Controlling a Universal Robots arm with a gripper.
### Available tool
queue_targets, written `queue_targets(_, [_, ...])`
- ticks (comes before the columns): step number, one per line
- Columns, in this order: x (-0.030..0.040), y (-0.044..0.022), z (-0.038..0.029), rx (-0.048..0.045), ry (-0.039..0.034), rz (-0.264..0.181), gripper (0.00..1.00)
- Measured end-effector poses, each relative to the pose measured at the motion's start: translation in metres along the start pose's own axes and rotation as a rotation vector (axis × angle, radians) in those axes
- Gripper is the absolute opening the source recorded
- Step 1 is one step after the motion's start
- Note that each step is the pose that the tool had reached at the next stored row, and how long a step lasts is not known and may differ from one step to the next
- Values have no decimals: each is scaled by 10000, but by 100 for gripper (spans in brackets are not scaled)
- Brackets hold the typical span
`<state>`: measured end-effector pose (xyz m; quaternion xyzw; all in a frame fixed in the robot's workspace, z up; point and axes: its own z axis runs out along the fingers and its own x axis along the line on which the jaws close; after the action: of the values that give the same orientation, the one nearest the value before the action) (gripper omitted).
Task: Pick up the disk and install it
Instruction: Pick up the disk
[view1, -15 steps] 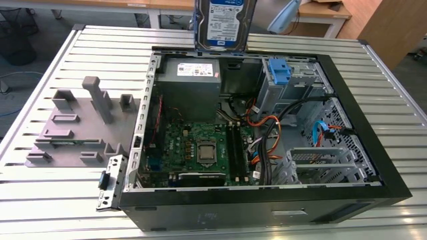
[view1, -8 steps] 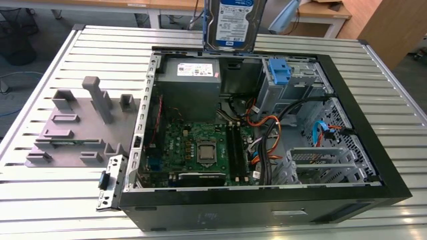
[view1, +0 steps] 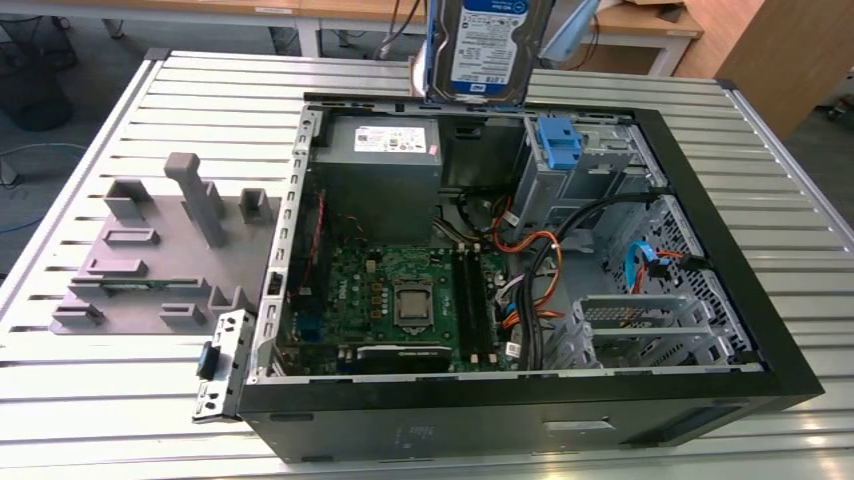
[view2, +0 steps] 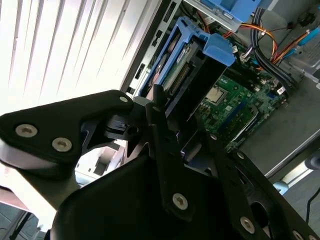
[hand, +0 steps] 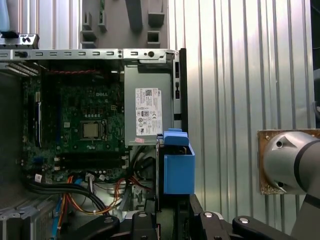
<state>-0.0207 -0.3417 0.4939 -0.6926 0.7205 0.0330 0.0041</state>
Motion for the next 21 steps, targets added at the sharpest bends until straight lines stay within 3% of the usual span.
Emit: queue_targets(21, [-21, -514, -20, 0, -1, -1, 35])
